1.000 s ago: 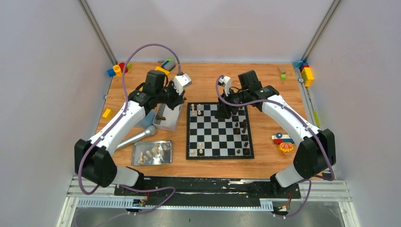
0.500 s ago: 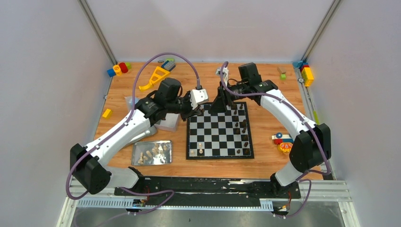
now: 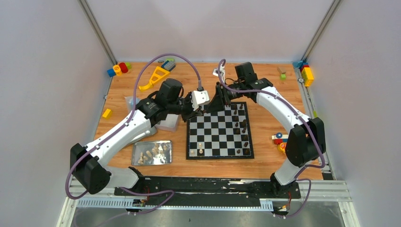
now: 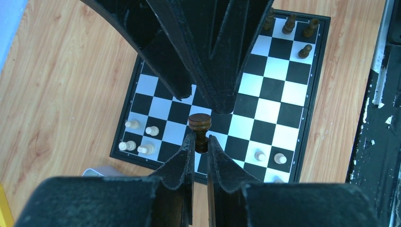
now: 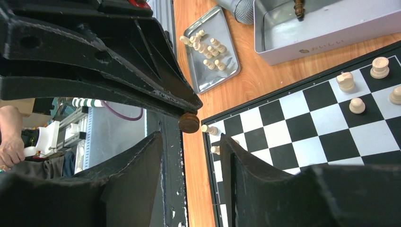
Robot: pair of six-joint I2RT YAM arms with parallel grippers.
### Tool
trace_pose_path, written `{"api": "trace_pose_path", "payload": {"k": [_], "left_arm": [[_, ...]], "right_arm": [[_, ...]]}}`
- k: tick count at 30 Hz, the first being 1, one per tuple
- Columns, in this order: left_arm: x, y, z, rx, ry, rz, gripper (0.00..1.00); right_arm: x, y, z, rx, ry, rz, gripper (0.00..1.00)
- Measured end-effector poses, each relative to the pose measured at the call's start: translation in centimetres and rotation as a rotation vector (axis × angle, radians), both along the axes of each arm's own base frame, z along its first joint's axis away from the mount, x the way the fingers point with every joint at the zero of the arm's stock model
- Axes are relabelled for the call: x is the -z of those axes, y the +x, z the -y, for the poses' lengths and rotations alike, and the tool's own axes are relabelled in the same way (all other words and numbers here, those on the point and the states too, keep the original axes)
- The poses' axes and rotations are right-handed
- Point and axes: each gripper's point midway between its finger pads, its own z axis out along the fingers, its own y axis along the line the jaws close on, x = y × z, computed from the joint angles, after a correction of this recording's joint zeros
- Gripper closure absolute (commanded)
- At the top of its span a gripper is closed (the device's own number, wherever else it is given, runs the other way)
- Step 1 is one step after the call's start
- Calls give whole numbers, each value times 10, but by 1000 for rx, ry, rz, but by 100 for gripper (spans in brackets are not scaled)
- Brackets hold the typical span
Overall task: Set up the chess pieces on the board
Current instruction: Place the chess piece on the chessboard.
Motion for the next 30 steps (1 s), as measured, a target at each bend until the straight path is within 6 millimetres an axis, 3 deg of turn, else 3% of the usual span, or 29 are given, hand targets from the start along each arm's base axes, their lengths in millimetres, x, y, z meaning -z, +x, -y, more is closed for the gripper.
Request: {"api": "trace_pose_path", "payload": {"k": [5, 16, 23, 25, 30], "left_arm": [[0, -1, 1, 2, 0, 0, 93], [0, -2, 2, 6, 2, 1, 93], [1, -2, 1, 4, 5, -1, 92], [1, -2, 1, 3, 8, -3, 88], [2, -2, 0, -3, 12, -1, 60]], "right_arm": [[-6, 1, -4, -7, 8, 11, 57], [2, -2, -15, -34, 0, -3, 69], [2, -5, -18, -45, 0, -3, 87], [3, -5, -18, -46, -1, -3, 92], [4, -4, -18, -47, -2, 0, 98]]}}
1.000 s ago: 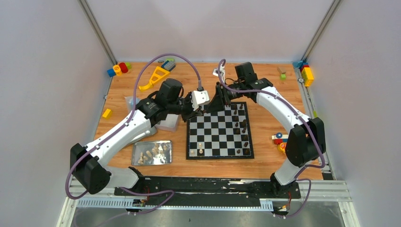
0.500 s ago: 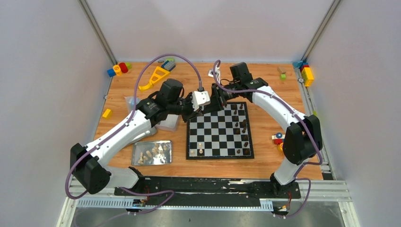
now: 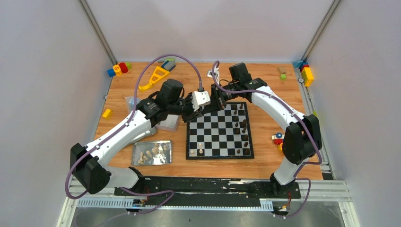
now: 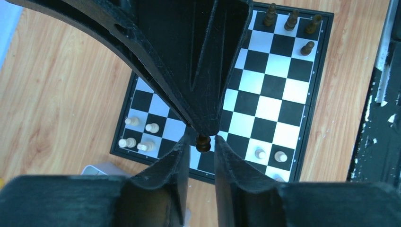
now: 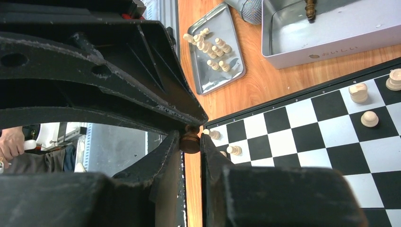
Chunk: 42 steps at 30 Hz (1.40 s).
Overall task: Set up the chess pieces on the board
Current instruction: Place the chess piece on the chessboard.
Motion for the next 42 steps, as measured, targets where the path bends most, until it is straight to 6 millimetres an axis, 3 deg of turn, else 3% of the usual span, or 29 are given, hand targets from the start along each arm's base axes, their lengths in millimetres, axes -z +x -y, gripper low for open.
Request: {"api": "trace_pose_path", "payload": {"k": [5, 11, 15, 22, 29, 42], "left_arm": [[-1, 5, -1, -12, 6, 23, 35], [-14, 18, -1, 7, -45, 80, 21], [-28, 23, 8, 82, -138, 126, 17], [-43, 22, 41, 236, -285, 145, 26], [-48, 12, 59, 313, -347, 131, 38], [-60, 6, 67, 334, -393, 127, 56]], "right_arm": [[-1, 7, 10, 32, -1, 3, 99], [-21, 17, 52, 142, 50, 29, 100], [-38, 15, 74, 189, 117, 36, 100], [-45, 3, 76, 166, 198, -29, 100], [-57, 1, 74, 141, 240, -46, 100], [-65, 4, 77, 140, 261, -38, 100]]}}
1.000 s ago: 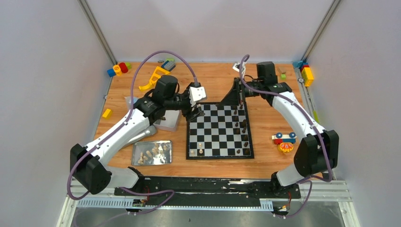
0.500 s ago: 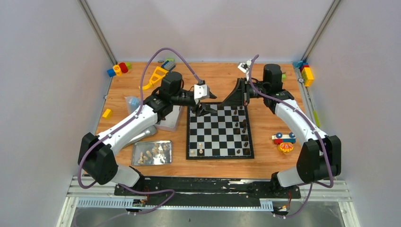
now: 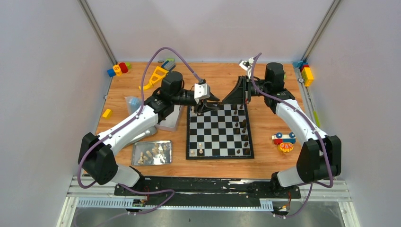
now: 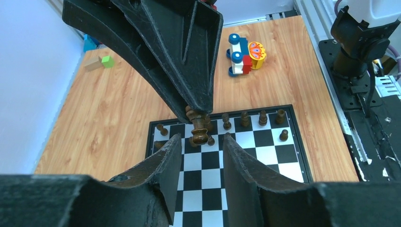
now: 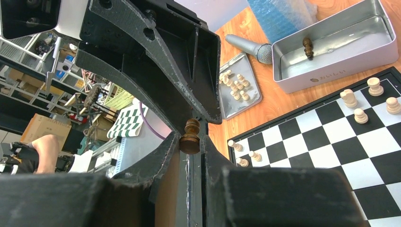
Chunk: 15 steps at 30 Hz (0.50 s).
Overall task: Set up the chess pieces on the board
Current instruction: Place the chess piece on the chessboard.
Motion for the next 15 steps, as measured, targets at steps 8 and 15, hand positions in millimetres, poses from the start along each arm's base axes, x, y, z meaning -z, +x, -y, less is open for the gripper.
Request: {"api": "trace_pose_path", "payload": {"k": [8, 15], "left_arm": [[-1, -1, 1, 0, -3, -6, 61], [-1, -3, 3, 8, -3, -7, 69]], "right_arm": [[0, 0, 0, 0, 1, -3, 100], [2, 0, 0, 1, -1, -9, 100]]}}
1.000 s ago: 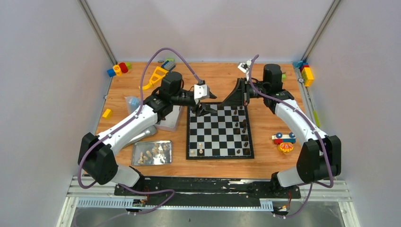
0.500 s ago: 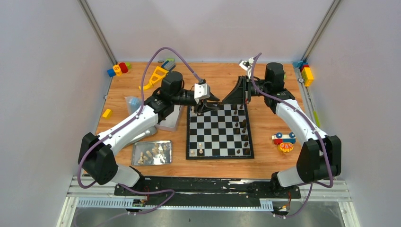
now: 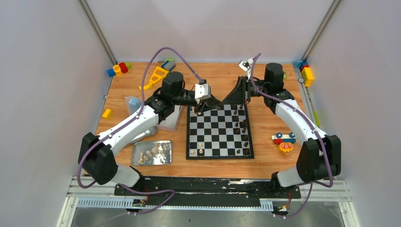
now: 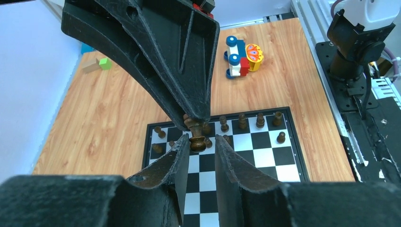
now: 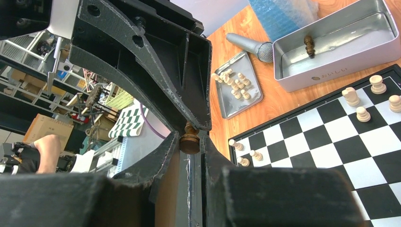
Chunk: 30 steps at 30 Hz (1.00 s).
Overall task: Set up the chess pieces on the board
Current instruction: Place the chess piece on the chessboard.
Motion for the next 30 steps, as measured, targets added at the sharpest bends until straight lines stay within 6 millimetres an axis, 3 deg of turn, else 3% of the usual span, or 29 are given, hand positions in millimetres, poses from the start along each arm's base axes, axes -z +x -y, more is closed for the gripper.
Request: {"api": "trace_pose_path", "payload": {"k": [6, 9, 11, 14, 19, 25, 30], "left_arm": [[1, 0, 1, -2, 5, -2, 80], [2, 0, 1, -5, 9, -5, 88], [2, 1, 0, -8, 13, -4, 93], [4, 1, 0, -14, 22, -2, 97], [14, -2, -2, -16, 77, 7, 97], [42, -9, -15, -24, 259, 59, 96], [71, -25, -20, -11, 483, 79, 96]], "right_arm": [[2, -1, 0, -4, 0, -7, 99], [3, -2, 0, -5, -1, -10, 92], [3, -2, 0, -5, -1, -6, 83], [5, -1, 0, -4, -4, 4, 59], [13, 5, 7, 34, -26, -4, 47], [15, 27, 53, 195, -50, -11, 45], [-2, 38, 112, 385, -56, 53, 45]]}}
